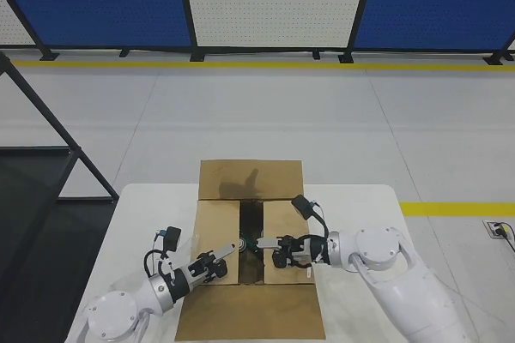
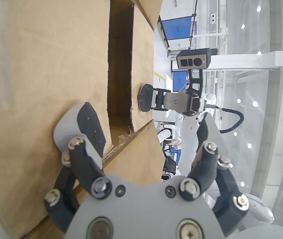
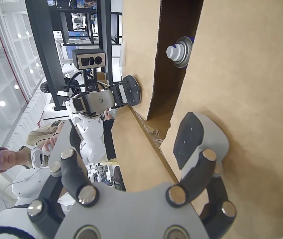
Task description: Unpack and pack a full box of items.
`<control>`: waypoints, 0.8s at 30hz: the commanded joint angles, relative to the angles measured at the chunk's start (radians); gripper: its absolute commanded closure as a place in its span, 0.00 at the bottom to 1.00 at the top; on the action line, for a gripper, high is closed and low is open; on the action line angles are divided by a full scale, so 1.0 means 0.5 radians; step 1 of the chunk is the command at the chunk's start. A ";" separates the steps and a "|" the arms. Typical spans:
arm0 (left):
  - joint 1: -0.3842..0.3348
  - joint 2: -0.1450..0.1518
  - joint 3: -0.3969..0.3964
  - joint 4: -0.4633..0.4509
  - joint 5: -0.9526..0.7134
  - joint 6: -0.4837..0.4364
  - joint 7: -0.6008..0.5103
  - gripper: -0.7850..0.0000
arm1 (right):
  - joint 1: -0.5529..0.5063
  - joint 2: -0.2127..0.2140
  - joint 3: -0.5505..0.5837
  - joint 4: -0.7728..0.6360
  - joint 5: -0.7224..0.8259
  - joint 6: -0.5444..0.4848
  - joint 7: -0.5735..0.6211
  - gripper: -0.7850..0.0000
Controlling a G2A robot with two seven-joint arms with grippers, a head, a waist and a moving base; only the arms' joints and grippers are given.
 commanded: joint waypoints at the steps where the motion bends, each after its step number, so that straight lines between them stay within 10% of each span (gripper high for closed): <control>1: 0.011 -0.001 -0.011 -0.007 -0.041 -0.043 0.012 0.00 | -0.005 0.002 0.009 -0.006 0.011 -0.007 -0.012 0.00; 24: 0.308 0.031 -0.423 -0.292 -0.546 -0.459 -0.066 0.00 | -0.275 0.122 0.372 -0.451 0.182 -0.276 0.330 0.00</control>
